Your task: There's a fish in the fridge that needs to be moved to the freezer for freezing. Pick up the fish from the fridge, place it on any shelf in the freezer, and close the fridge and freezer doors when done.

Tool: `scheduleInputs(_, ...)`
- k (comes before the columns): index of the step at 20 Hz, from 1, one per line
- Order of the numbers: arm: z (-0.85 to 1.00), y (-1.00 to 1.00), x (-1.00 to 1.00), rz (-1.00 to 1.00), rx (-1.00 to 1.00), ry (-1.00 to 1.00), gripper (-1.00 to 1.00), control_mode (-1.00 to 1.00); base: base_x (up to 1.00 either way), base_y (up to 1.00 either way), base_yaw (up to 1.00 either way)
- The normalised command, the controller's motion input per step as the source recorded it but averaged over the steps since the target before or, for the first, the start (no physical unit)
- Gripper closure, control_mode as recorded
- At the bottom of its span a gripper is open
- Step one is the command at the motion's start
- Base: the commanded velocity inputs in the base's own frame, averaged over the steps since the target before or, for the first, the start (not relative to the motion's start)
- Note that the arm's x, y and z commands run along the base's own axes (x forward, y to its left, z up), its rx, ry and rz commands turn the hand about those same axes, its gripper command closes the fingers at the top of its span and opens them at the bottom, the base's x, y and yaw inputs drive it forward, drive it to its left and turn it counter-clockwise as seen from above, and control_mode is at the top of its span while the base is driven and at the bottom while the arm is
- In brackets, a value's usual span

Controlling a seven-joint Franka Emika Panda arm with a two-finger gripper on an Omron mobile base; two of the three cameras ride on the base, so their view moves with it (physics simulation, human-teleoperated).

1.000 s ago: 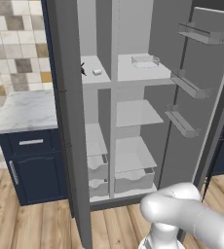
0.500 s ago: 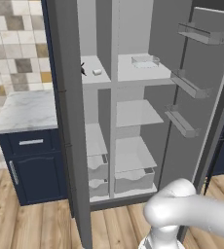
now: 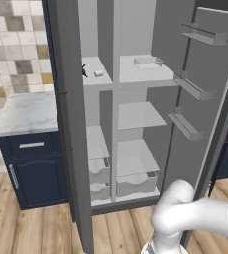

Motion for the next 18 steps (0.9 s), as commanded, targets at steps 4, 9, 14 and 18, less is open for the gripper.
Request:
scheduleInputs(4, -0.39, -0.27, 0.35, 0.0, 0.01, 0.0, -1.0, -1.0, 0.0, 0.0, 0.0)
scheduleInputs(9, -0.34, -0.15, 0.41, 0.0, 0.0, 0.0, -1.0, -1.0, 0.0, 0.0, 0.0)
scheduleInputs(14, -0.05, 0.24, 0.0, 0.0, 0.0, 0.0, -1.0, -1.0, 0.0, 0.0, 0.0)
scheduleInputs(18, 0.0, 0.45, -0.04, 0.0, 0.0, 0.0, -1.0, -1.0, 0.0, 0.0, 0.0)
